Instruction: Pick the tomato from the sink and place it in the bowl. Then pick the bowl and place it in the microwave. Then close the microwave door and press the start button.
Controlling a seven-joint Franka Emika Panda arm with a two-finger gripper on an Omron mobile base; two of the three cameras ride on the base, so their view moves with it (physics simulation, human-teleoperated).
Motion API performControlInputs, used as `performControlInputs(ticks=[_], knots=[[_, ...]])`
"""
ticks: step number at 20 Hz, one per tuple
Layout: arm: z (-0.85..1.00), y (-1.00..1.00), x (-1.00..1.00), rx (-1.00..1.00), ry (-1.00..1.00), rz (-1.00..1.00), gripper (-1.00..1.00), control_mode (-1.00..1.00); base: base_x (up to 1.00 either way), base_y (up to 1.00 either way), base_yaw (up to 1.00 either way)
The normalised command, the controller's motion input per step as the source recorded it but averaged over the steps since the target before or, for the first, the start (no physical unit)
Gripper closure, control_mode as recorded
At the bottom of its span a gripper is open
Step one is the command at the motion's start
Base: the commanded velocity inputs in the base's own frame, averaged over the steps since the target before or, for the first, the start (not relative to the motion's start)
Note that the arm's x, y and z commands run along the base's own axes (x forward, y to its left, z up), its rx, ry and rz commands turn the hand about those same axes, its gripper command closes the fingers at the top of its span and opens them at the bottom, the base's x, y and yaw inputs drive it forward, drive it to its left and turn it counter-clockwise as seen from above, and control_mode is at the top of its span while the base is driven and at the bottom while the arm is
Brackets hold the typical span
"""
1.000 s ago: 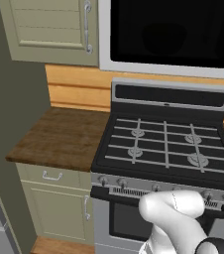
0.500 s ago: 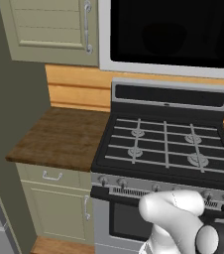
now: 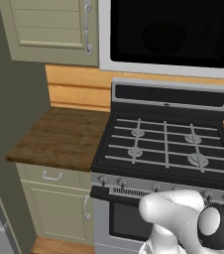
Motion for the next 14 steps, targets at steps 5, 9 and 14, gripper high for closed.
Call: performControlInputs(ticks=[5,9,14], knots=[[0.0,-0.22,0.36,0.03,0.0,0.0,1.0,-1.0,0.0,0.0,0.0],[0.0,-0.18,0.33,0.01,-0.01,0.0,1.0,-1.0,0.0,0.0,0.0],[0.01,-0.23,0.28,0.03,-0.02,0.0,1.0,-1.0,0.0,0.0,0.0]])
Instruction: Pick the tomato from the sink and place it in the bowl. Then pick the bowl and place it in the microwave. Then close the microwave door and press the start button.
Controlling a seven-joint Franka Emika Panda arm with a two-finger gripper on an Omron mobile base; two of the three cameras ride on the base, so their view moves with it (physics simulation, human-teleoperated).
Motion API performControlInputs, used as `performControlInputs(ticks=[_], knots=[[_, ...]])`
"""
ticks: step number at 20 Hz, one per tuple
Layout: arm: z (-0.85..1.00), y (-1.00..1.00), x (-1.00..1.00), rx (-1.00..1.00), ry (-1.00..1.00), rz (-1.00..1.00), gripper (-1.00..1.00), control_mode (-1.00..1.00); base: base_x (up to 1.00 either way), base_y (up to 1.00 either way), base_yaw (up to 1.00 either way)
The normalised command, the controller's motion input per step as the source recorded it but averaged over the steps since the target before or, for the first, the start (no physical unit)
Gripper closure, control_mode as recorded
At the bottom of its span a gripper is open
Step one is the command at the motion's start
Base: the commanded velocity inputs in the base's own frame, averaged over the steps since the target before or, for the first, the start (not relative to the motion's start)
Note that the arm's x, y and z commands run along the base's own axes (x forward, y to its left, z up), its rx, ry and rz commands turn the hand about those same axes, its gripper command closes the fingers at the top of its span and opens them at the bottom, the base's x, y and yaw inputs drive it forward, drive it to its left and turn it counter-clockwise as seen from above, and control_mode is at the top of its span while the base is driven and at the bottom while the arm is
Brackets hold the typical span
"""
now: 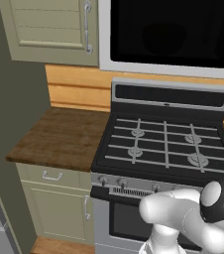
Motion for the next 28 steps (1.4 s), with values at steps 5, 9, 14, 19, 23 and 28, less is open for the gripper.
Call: performControlInputs(ticks=[5,9,14,19,23,28], knots=[[0.0,-0.06,0.37,0.0,0.0,0.0,1.0,-1.0,0.0,0.0,0.0],[0.0,-0.13,0.31,0.0,0.0,0.02,1.0,-1.0,0.0,0.0,0.0],[0.0,-0.19,0.14,0.0,0.0,0.08,1.0,-1.0,0.0,0.0,0.0],[0.0,-0.17,0.09,0.03,0.0,0.11,1.0,-1.0,0.0,0.0,0.0],[-0.03,-0.19,0.28,0.04,0.0,0.12,1.0,-1.0,0.0,0.0,0.0],[-0.02,-0.06,0.33,0.01,0.0,0.07,1.0,-1.0,0.0,0.0,0.0]])
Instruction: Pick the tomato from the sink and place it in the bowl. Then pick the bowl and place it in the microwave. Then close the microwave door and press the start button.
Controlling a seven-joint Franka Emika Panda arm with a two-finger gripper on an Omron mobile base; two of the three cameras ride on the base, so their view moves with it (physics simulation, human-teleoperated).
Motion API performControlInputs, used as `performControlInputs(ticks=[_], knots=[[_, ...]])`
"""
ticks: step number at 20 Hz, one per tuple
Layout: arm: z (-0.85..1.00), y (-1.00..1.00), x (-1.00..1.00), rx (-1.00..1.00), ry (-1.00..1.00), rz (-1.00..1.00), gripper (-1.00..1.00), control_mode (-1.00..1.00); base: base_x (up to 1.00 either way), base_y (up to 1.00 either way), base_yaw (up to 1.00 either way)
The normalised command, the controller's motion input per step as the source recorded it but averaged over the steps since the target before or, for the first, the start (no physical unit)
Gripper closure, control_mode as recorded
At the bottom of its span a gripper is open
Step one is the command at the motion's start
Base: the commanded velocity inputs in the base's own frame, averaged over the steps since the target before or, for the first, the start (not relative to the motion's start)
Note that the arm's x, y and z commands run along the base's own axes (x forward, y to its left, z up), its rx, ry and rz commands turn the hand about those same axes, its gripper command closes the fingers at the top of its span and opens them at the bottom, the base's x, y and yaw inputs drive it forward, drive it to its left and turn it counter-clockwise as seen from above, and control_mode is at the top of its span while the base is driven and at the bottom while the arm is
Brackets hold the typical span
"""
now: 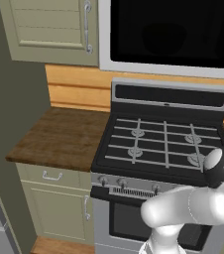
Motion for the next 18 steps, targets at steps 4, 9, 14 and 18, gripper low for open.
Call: performControlInputs(ticks=[4,9,14,18], knots=[[-0.11,-0.12,0.4,0.03,0.0,0.08,1.0,-1.0,0.0,0.0,0.0],[-0.23,-0.09,0.36,0.06,0.0,0.09,1.0,-1.0,0.0,0.0,0.0],[-0.01,0.17,-0.36,0.04,-0.05,0.01,1.0,-1.0,0.0,0.0,0.0],[0.0,0.51,-0.58,0.0,-0.05,-0.04,1.0,-1.0,0.0,0.0,0.0]])
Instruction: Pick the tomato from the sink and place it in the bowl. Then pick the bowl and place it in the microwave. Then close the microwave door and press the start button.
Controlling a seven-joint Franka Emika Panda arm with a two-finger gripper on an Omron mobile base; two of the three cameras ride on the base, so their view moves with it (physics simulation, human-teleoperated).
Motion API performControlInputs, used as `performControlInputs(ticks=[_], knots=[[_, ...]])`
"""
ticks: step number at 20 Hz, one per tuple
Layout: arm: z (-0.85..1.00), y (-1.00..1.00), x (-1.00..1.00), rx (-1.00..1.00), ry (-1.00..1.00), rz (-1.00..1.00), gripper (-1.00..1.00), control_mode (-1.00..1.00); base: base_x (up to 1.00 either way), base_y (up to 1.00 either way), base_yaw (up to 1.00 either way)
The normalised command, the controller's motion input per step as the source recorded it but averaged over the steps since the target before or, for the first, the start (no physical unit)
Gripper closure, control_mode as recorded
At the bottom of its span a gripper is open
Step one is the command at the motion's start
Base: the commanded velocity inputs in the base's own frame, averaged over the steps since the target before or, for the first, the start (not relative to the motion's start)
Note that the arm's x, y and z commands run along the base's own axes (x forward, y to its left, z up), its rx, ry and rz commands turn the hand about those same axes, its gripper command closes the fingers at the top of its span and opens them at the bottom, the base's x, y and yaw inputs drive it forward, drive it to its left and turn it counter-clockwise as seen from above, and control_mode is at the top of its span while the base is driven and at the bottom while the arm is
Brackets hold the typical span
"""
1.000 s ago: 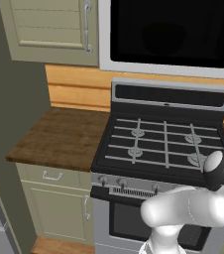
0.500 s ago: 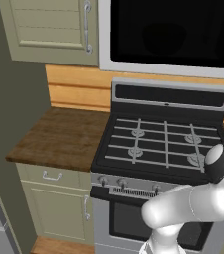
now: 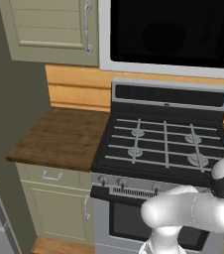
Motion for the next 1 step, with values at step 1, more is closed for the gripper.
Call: performControlInputs(ticks=[1], knots=[[0.0,0.72,-0.59,0.0,-0.04,-0.08,1.0,-1.0,0.0,0.0,0.0]])
